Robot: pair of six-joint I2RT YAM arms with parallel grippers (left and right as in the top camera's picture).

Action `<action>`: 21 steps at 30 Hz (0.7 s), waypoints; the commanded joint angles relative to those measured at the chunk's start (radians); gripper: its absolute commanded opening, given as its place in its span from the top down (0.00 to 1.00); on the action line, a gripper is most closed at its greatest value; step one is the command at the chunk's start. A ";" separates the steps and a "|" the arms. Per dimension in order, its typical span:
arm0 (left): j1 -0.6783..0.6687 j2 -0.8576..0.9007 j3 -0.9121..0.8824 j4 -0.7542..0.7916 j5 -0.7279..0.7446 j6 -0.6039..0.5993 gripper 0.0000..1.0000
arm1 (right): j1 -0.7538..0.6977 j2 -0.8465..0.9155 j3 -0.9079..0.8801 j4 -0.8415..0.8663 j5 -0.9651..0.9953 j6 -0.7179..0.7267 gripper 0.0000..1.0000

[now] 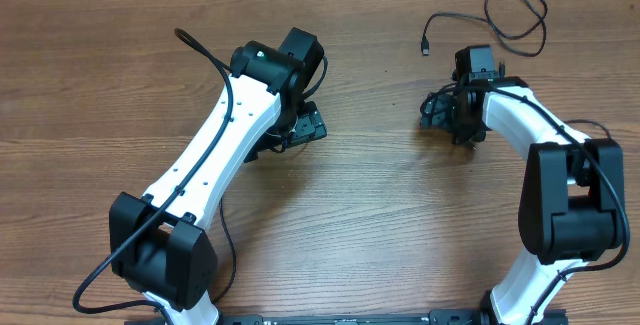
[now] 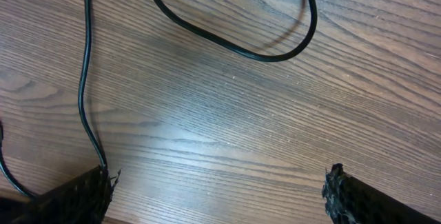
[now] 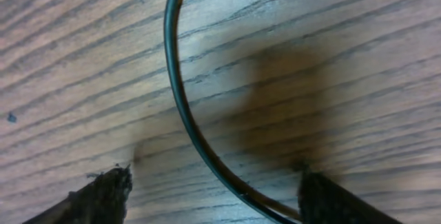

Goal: Untangle cables

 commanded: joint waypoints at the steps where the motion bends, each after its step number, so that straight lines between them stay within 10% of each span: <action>1: 0.004 -0.035 0.012 0.003 0.005 0.019 0.01 | 0.014 -0.003 -0.007 0.004 0.011 -0.002 0.30; 12: 0.004 -0.035 0.012 0.003 0.005 0.019 0.00 | 0.026 -0.003 -0.007 -0.023 0.005 -0.001 0.80; 21: 0.004 -0.035 0.012 0.007 0.005 0.019 0.00 | 0.026 -0.006 -0.005 -0.083 -0.050 0.010 0.96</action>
